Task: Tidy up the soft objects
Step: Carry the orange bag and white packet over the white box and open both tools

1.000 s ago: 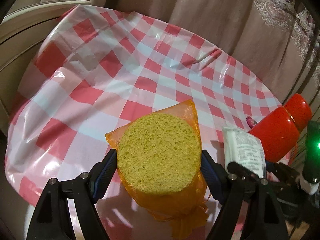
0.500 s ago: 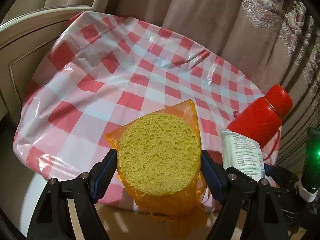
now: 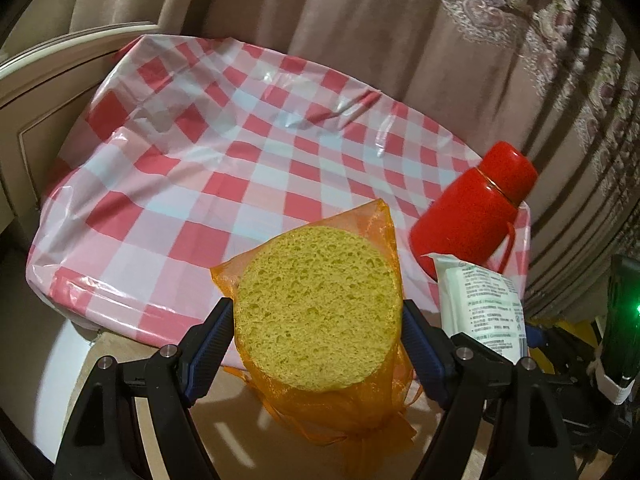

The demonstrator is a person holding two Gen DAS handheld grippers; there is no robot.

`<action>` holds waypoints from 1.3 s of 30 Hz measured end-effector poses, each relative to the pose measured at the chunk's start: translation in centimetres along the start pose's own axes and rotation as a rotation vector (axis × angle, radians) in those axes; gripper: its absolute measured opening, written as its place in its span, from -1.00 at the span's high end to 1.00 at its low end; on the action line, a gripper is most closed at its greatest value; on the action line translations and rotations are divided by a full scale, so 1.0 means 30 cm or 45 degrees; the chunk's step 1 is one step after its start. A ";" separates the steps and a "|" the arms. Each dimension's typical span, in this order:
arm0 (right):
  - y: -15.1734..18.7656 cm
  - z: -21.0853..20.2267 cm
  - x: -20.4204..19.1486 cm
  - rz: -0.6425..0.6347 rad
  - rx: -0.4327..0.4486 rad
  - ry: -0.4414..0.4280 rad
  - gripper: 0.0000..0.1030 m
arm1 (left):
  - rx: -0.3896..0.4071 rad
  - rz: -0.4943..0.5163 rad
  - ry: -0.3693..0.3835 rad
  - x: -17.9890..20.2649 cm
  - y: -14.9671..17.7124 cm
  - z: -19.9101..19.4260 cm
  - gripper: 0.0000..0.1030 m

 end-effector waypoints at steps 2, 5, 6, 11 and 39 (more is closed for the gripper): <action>0.016 -0.019 0.023 0.011 -0.002 0.008 -0.58 | -0.010 0.010 0.022 0.024 0.009 -0.003 -0.58; 0.041 -0.042 0.057 0.030 -0.011 0.020 -0.58 | -0.031 0.031 0.061 0.072 0.028 -0.005 -0.58; 0.049 -0.051 0.068 0.034 -0.012 0.023 -0.58 | -0.040 0.035 0.075 0.088 0.034 -0.004 -0.58; 0.101 -0.110 0.155 0.070 -0.016 0.060 -0.58 | -0.085 0.095 0.166 0.218 0.073 0.002 -0.58; 0.581 -0.564 1.109 0.572 -0.051 0.718 -0.60 | -0.503 0.409 0.792 1.211 0.447 0.118 -0.76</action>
Point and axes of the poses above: each gripper's, at about its wrist camera, not at the fingertips, and z roughly the way its jaws point, x to its right, y to its underside, the point moved 8 cm from there along z, roughly the way its jaws point, and after that the axes turned 5 degrees about z, right-handed, at the moved point
